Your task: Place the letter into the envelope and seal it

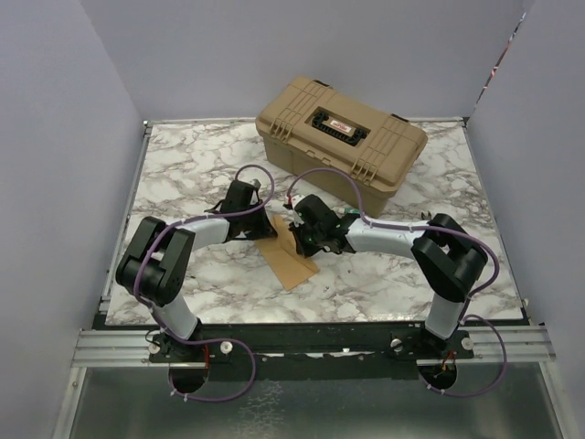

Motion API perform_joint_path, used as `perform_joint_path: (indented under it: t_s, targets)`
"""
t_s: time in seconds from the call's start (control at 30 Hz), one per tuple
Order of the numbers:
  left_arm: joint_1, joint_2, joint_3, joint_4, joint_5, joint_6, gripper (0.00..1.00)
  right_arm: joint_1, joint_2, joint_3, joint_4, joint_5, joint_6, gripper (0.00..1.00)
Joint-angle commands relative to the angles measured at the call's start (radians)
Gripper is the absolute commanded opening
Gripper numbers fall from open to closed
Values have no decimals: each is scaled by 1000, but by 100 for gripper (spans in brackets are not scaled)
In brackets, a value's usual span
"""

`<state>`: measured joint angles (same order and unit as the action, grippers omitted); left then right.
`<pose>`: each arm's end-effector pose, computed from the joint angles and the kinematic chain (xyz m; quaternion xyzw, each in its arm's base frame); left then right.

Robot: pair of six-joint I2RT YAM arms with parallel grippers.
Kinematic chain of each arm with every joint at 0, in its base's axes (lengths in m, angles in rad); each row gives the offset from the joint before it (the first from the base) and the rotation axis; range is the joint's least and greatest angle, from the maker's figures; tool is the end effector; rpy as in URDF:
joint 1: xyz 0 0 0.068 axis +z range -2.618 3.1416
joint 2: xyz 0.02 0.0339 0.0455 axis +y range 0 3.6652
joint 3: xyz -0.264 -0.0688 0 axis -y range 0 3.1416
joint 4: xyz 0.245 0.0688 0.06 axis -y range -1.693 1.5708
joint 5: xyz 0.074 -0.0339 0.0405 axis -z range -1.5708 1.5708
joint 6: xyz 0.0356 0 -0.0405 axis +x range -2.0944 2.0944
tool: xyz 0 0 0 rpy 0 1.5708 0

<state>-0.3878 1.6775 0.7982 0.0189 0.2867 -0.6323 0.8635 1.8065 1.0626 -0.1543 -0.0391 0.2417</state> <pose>0.2934 -0.1307 0.1436 -0.0638 0.9271 -0.2849 0.2350 0.2399 0.2828 0.1627 -0.2949 0.8966 0.1889 0.2711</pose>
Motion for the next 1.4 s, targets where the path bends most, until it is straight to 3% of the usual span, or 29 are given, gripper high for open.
perform_joint_path:
  t_s: [0.0, 0.33, 0.67, 1.13, 1.37]
  targets:
    - [-1, -62, 23, -72, -15, 22, 0, -4, 30, 41, -45, -16, -16, 4]
    - [1, -275, -7, 7, -45, 64, 0, -4, 48, -50, 43, -15, -54, 8]
    - [1, -72, 3, 128, 2, -24, 0, -4, 41, -74, 70, -30, -90, 8]
    - [6, 76, -31, 70, -41, -80, 0, -4, -17, -81, 45, -37, -122, 9]
    - [7, 92, -68, 42, -77, -95, 0, -4, 8, 26, -19, -8, -38, 15]
